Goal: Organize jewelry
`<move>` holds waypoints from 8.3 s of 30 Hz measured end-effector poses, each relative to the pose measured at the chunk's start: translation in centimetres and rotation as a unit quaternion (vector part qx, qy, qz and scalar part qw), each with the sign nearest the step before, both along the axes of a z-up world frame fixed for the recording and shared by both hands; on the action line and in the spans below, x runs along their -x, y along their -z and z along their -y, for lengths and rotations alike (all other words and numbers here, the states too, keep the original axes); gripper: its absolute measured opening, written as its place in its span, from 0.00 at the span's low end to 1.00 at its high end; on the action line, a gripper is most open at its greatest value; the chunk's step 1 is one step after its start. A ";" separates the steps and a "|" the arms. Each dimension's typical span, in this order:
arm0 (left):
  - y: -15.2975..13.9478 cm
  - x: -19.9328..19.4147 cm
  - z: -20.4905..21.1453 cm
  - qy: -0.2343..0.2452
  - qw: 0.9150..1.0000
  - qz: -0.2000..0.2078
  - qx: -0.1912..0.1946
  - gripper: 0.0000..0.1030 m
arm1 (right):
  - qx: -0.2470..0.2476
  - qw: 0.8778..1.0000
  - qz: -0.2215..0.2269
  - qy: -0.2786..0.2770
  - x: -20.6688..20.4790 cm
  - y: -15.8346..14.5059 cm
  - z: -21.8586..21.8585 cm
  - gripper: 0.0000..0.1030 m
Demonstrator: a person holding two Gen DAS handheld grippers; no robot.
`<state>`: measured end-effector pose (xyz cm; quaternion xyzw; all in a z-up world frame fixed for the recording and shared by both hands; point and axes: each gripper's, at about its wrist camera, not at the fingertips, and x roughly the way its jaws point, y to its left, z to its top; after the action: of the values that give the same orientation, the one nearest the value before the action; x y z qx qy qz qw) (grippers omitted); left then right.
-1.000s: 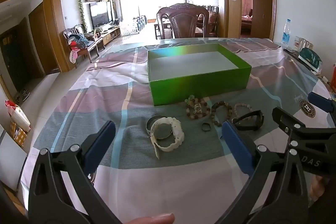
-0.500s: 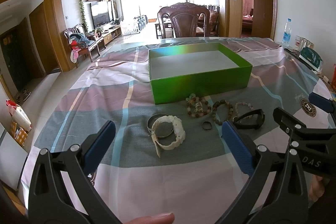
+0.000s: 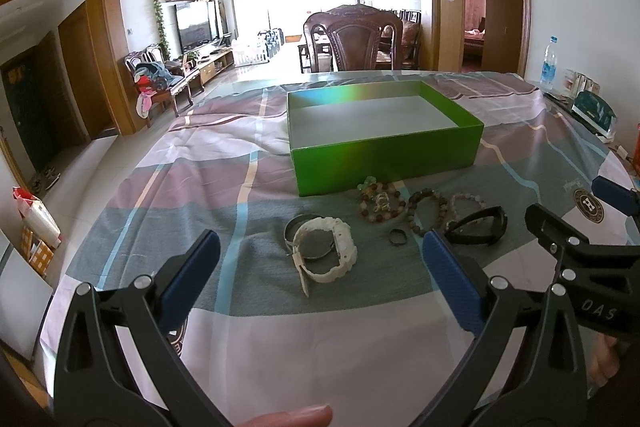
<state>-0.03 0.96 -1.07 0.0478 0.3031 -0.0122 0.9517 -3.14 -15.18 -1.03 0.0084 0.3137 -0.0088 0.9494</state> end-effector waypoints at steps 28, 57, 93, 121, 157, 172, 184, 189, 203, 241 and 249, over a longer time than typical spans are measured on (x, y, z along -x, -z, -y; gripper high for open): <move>0.0 0.2 -0.2 -0.003 1.000 -0.003 -0.002 0.97 | -0.001 1.000 -0.002 0.001 -0.1 0.2 -0.3 0.98; 0.0 0.1 -0.2 -0.003 1.000 -0.006 -0.003 0.97 | -0.001 1.000 -0.004 0.000 -0.2 0.6 -0.3 0.98; 6.2 -8.2 -0.7 0.038 0.980 -0.192 0.030 0.75 | -0.020 0.977 -0.198 -0.074 -9.1 6.8 1.5 0.48; -0.2 -9.2 -2.8 0.043 0.991 -0.121 0.031 0.55 | 0.023 0.986 -0.133 -0.096 -10.8 1.0 1.6 0.08; 4.3 -12.3 -2.9 0.019 0.984 -0.174 -0.007 0.77 | 0.021 0.974 -0.180 -0.137 -14.3 5.7 1.3 0.44; 5.0 -9.5 -4.1 0.004 0.985 -0.172 0.007 0.81 | 0.090 0.929 -0.251 -0.256 -8.9 8.0 -4.6 0.51; 5.0 -7.6 -1.4 0.049 0.984 -0.168 0.013 0.78 | 0.030 0.969 -0.214 -0.119 -9.3 6.0 3.2 0.40; 5.4 -6.7 2.0 0.107 0.978 -0.177 0.012 0.78 | -0.007 0.973 -0.211 -0.098 -12.1 6.7 4.6 0.38; 8.4 -8.1 3.0 0.077 0.975 -0.205 -0.033 0.79 | 0.014 0.958 -0.256 -0.127 -10.6 8.8 3.6 0.38; 6.8 -7.3 1.0 0.065 0.980 -0.188 0.024 0.11 | 0.003 0.965 -0.223 -0.135 -9.0 8.1 2.7 0.08; 3.8 -6.6 -0.4 0.054 0.987 -0.151 0.032 0.11 | -0.005 0.976 -0.173 -0.133 -7.9 4.2 2.9 0.08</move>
<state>6.55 1.33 -4.92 0.0316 0.4397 -0.0806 0.8939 4.72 -18.13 -5.21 -0.0305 0.4717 0.1173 0.8734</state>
